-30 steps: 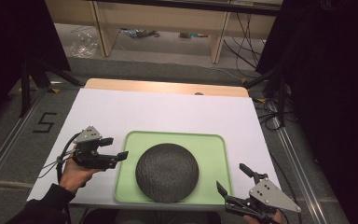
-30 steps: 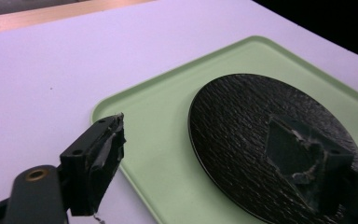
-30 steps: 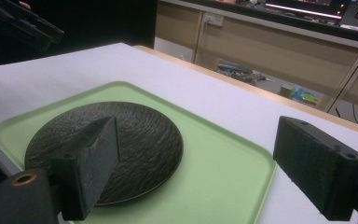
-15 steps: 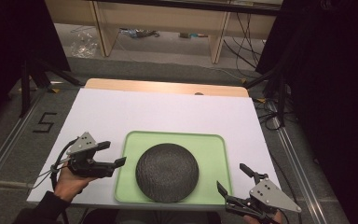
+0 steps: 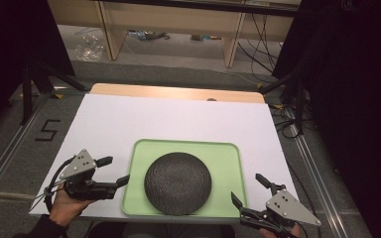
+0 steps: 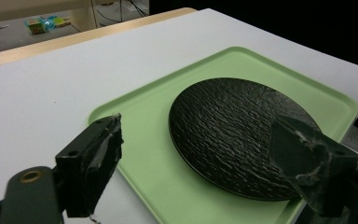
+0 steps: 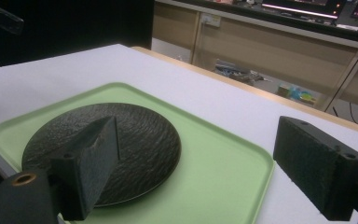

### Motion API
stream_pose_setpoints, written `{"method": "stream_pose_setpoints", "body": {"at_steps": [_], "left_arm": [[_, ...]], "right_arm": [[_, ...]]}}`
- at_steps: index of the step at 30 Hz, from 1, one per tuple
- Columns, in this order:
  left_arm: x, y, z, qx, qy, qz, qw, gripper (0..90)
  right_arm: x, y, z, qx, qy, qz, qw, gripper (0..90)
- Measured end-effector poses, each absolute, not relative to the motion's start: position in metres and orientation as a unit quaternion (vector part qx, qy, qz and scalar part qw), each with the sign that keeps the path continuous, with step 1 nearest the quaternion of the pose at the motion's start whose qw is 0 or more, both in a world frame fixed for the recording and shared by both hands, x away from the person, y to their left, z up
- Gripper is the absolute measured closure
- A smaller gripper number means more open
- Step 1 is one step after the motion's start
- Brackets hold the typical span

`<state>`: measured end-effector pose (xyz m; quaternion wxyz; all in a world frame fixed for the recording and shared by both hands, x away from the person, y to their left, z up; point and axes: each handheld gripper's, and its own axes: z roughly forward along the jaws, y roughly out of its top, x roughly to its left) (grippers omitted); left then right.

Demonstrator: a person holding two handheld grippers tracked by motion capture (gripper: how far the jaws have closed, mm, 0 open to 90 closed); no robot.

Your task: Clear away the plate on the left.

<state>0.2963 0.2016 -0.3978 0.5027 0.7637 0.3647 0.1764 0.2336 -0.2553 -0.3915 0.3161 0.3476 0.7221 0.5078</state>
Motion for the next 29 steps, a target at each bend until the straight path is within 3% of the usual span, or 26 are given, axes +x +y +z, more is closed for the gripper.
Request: {"method": "stream_pose_setpoints", "body": {"at_steps": [9, 29], "left_arm": [[0.281, 0.203, -0.394, 0.760, 0.359, 0.184, 0.509, 16.7], [0.279, 0.197, -0.401, 0.768, 0.362, 0.181, 0.497, 17.1]], "right_arm": [[0.234, -0.257, -0.391, 0.341, 0.719, 0.503, 0.338, 15.4], [0.232, -0.256, -0.390, 0.350, 0.719, 0.504, 0.326, 15.4]]}}
